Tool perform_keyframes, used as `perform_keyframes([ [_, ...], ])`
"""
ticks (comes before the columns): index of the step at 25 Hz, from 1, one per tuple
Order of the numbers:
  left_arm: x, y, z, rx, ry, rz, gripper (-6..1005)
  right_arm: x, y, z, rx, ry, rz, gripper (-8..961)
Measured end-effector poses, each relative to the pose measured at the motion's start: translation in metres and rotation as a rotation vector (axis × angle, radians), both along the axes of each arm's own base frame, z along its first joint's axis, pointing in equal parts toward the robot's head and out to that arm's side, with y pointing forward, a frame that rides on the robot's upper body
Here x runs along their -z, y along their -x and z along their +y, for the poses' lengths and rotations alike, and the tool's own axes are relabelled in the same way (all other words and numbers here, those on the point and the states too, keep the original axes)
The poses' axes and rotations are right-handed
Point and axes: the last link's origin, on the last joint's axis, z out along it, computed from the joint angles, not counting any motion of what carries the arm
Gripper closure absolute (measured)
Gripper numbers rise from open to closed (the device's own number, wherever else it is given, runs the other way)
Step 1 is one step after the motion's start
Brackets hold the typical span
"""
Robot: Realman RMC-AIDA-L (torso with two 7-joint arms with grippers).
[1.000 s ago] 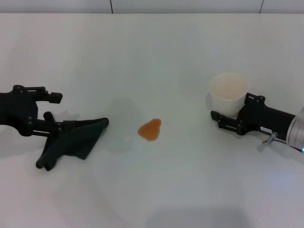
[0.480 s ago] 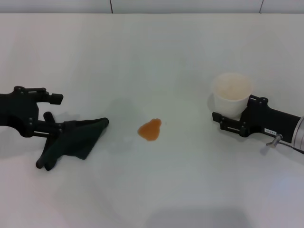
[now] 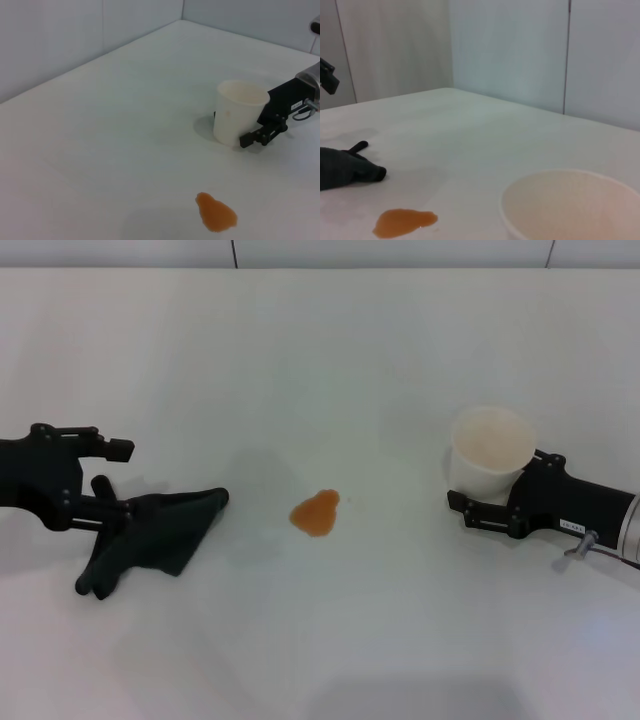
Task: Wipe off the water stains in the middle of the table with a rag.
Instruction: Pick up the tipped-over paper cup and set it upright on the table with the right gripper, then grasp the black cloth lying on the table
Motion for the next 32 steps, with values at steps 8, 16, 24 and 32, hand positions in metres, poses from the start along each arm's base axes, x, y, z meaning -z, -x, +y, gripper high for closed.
perform_keyframes([
  [8,0.000,0.003,-0.002,-0.011,-0.004,-0.002,118,-0.009,-0.004,-0.006,-0.021,-0.016,-0.012,84],
  [16,0.001,0.012,-0.009,-0.043,-0.018,-0.007,117,-0.026,-0.009,-0.006,-0.025,0.052,-0.070,84],
  [24,0.005,0.009,-0.008,-0.057,-0.019,-0.026,117,-0.053,-0.005,-0.016,-0.067,0.049,-0.131,84],
  [32,-0.005,0.010,-0.006,-0.096,-0.063,-0.059,118,-0.106,0.008,-0.021,-0.092,0.106,-0.133,84],
])
